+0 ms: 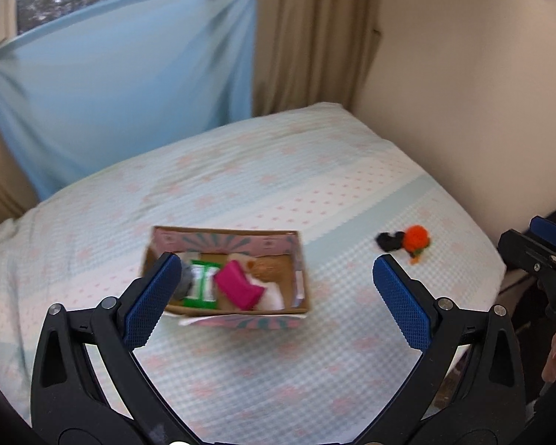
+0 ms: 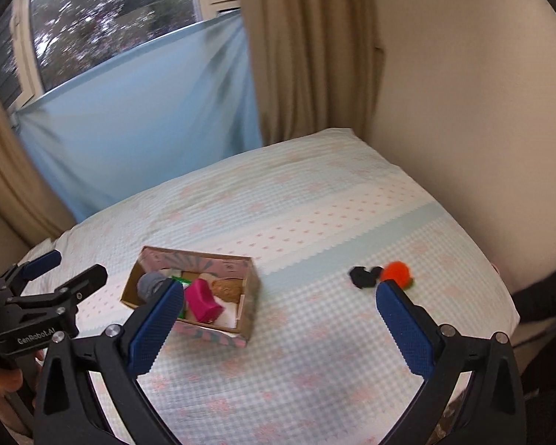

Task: Organize soft objects
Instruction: 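Lift both tools out of the box toward the black plush and orange pompom, then grasp the black plush with the left tool while the right tool grasps the orange pompom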

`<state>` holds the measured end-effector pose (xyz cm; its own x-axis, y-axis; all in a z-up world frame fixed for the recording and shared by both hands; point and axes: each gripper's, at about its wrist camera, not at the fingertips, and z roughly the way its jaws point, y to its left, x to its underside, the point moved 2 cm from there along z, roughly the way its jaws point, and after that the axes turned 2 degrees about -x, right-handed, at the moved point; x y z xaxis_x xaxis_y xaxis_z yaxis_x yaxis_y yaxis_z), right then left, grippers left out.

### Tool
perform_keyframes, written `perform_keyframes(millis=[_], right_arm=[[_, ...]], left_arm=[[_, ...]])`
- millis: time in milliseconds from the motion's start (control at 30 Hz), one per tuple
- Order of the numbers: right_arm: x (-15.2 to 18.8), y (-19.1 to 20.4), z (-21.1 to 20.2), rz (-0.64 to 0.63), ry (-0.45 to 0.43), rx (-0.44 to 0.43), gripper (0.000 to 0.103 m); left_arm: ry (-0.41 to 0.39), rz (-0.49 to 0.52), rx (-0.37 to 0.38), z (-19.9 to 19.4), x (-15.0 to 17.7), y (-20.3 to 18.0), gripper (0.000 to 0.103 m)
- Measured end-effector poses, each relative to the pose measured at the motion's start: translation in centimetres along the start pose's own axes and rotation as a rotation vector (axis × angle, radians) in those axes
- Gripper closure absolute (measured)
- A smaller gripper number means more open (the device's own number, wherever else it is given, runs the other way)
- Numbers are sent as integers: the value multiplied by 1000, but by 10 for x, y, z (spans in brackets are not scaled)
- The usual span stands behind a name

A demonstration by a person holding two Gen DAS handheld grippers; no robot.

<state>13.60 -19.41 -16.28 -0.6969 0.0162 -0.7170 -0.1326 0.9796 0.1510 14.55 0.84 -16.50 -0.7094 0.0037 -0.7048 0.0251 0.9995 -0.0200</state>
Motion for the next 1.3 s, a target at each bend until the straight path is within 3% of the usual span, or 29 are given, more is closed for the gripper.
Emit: perform_keyframes(millis=[267,500,867,1000,1300], right_arm=[[11,-81,8,60,32,74,0],[8,-143,40,14,66,72,0],[1,-226,152,-136,182,-43,0],[7,-245,201,-238,224,-85,0],[40,-263,305,-363,330,-248,3]], left_arm=[[68,81,95,47,-2,-68,0],[145,124,141,108,-10,-133,0],[293,196,171,240,-16,-228,0],[385,208,192,304,-7,-257,1],[550,227,132,414,20,-288,5]])
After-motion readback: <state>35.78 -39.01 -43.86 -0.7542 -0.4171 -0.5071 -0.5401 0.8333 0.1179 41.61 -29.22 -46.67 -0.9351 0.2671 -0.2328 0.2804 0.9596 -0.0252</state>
